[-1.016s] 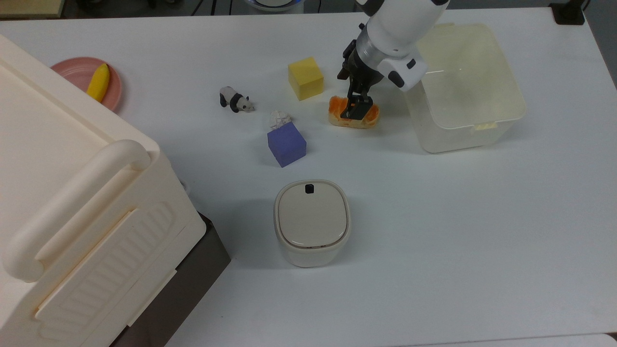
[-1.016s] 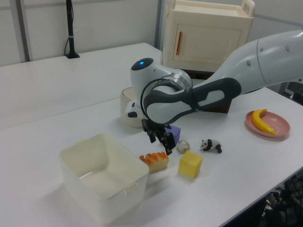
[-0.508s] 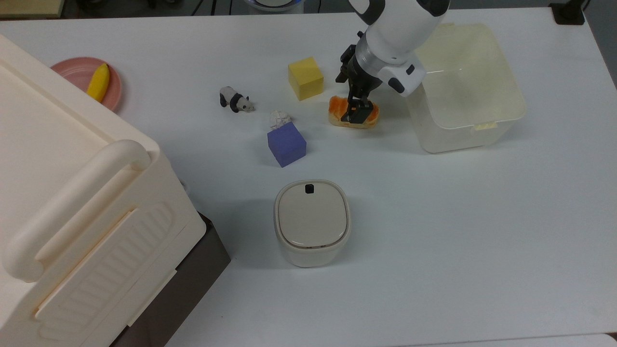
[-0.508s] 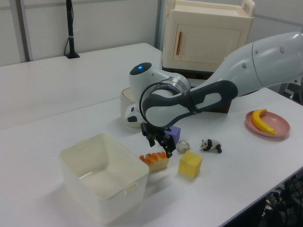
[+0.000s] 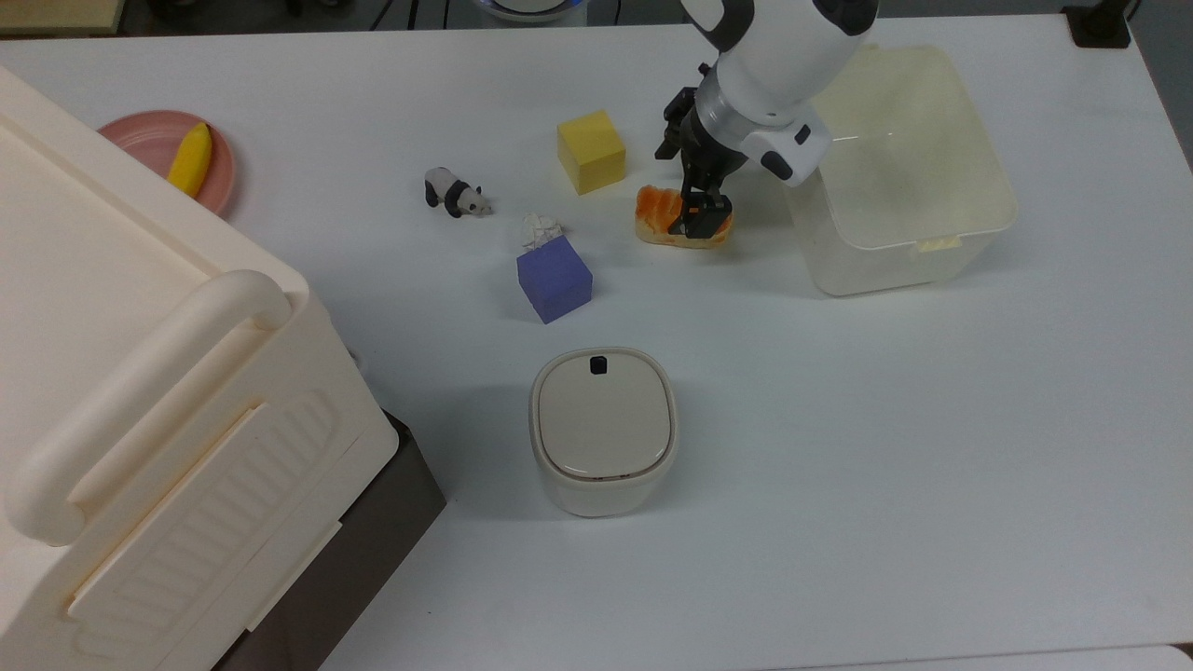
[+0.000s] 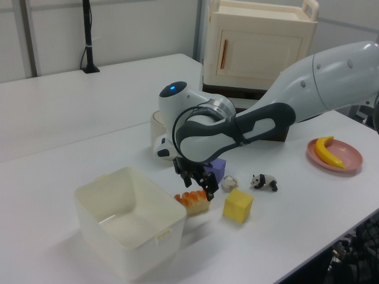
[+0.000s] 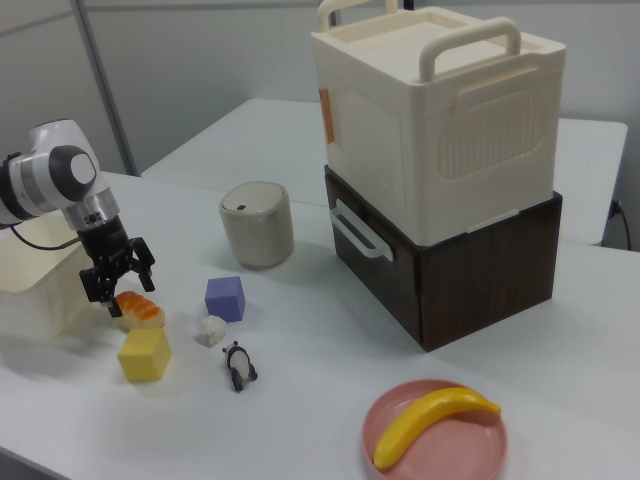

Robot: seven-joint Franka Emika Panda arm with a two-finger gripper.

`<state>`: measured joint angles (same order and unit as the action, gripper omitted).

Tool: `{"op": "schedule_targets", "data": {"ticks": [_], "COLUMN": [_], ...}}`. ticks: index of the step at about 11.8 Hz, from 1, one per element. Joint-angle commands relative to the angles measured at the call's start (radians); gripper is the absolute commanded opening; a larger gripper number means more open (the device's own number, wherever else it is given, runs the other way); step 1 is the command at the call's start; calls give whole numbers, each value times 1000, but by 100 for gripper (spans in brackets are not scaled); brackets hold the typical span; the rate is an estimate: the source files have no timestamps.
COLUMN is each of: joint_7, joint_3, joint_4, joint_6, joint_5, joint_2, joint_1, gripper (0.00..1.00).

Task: Put the bread in the basket
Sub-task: 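Close the gripper on the orange bread roll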

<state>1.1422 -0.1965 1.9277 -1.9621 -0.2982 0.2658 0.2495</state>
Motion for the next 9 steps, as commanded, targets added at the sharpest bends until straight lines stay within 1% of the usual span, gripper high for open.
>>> {"op": "schedule_targets", "data": {"ticks": [1, 2, 4, 6, 8, 9], "joint_7": [-172, -211, -217, -220, -214, -214], "joint_3": [-26, -37, -37, -35, -35, -35], "joint_4": [20, 20, 20, 22, 14, 8], "joint_6": [-32, -32, -35, -75, -103, -106], "joint_5": [-7, -7, -7, -7, -24, -57], "joint_2": [-7, -3, 13, 29, 67, 82], "joint_1": [4, -2, -9, -22, -38, -45], "gripper": [100, 100, 100, 100, 100, 100]}}
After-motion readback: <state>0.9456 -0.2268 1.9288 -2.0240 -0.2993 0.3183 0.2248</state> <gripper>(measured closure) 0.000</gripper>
